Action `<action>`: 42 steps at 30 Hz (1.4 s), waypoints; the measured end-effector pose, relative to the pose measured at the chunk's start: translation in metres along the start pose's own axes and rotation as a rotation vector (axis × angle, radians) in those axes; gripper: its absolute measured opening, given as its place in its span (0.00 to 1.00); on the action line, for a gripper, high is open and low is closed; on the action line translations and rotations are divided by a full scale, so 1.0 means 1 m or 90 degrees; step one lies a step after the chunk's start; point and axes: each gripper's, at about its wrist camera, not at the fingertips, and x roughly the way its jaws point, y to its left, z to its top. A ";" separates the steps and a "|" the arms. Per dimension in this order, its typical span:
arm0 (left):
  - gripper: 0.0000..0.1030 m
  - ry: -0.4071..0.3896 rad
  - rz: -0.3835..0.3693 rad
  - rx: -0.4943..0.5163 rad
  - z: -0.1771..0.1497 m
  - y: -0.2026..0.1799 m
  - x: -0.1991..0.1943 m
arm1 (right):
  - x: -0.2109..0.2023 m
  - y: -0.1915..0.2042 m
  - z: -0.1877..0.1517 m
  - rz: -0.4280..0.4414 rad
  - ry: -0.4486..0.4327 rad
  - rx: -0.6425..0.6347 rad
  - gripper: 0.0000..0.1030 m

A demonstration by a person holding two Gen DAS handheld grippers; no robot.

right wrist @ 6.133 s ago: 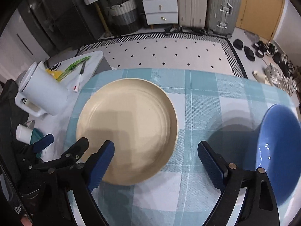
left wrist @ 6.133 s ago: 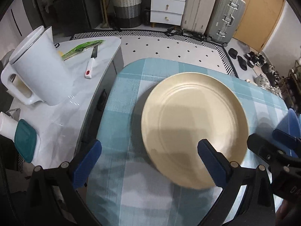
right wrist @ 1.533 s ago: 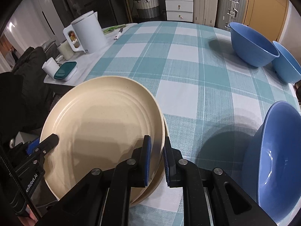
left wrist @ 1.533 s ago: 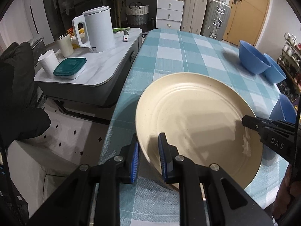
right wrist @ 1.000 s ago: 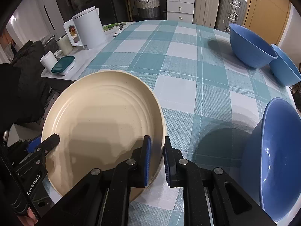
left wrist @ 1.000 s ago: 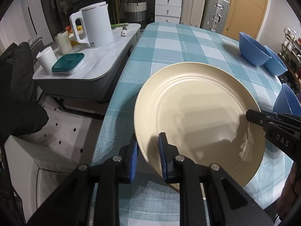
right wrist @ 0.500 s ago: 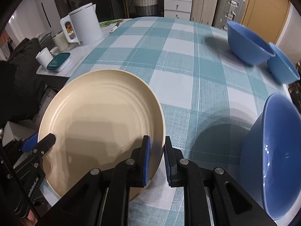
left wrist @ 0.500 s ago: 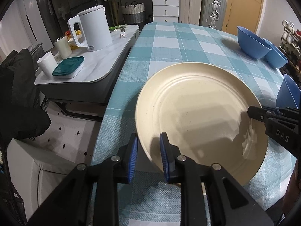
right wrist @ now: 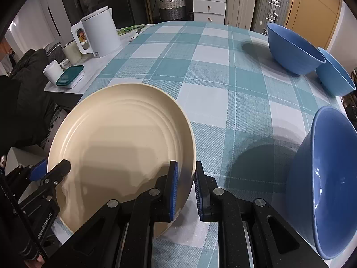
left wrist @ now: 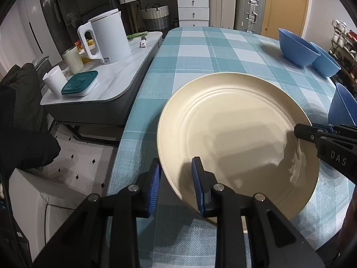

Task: Organize plates and bowls

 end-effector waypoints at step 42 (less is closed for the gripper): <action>0.38 -0.003 0.061 0.033 0.047 -0.015 0.011 | -0.022 -0.033 0.026 -0.063 -0.065 0.078 0.14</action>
